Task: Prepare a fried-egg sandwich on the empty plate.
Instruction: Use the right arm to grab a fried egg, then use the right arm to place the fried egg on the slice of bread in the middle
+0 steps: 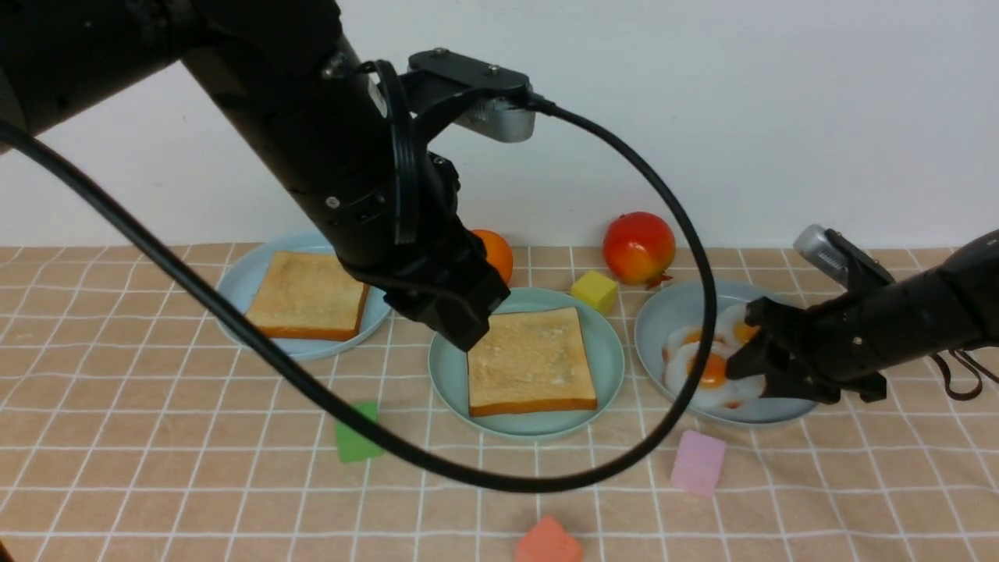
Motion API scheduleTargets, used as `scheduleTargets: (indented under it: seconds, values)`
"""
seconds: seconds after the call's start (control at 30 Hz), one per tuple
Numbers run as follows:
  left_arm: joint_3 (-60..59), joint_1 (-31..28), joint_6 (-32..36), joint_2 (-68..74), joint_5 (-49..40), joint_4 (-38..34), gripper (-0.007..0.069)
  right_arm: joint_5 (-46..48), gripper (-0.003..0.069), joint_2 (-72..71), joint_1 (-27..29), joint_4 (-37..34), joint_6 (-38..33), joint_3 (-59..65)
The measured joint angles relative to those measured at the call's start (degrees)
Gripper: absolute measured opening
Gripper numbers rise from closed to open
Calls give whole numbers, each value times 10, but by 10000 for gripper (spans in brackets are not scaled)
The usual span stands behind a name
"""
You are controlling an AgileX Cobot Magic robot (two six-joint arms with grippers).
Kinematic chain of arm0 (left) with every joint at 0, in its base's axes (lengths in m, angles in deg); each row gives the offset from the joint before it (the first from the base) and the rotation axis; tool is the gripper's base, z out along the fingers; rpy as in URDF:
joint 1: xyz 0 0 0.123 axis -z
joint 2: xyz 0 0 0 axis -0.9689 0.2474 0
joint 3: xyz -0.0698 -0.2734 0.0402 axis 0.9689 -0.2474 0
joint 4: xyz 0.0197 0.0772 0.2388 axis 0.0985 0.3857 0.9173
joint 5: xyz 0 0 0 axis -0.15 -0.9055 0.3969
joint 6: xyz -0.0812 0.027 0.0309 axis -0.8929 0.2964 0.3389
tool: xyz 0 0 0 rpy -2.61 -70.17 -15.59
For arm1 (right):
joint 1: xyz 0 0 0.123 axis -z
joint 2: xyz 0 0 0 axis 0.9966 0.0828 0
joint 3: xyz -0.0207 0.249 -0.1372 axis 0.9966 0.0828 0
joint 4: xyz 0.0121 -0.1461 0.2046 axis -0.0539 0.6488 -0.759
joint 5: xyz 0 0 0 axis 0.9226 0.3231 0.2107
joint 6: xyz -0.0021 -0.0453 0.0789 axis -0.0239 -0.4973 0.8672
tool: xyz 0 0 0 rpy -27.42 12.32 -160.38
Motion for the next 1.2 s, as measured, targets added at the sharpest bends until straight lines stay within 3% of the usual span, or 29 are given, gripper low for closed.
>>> scheduleTargets:
  seconds: [0.13, 0.33, 0.4, 0.5, 0.6, 0.77, 0.9, 1.03, 1.2]
  values:
    - [-5, 0, -35, -1, 0, 14, 217, 1, 183, 1, 0, 3, 0, -1]
    - [-94, 0, -105, -57, 2, 29, 217, 10, 160, -6, 0, 10, -17, -2]
    - [-146, -3, -122, -95, 2, 48, 217, 17, 120, -20, 0, 4, -35, -2]
    - [-211, -15, -141, -148, 8, 69, 217, 27, 50, -51, -2, -26, -66, -1]
    - [-270, -32, -145, -200, 47, 77, 217, 21, 50, -81, -13, -75, -107, -1]
    - [-367, -63, -87, -303, 137, 29, 217, 13, 52, -102, -87, -272, -247, -1]
    - [-396, -67, -4, -350, 170, -35, 217, 12, 52, -78, -148, -375, -331, -1]
    - [-398, -67, 47, -367, 176, -70, 217, 13, 52, -30, -179, -393, -351, -17]
    - [-400, -67, 51, -366, 176, -74, 217, 20, 52, 14, -189, -401, -347, -36]
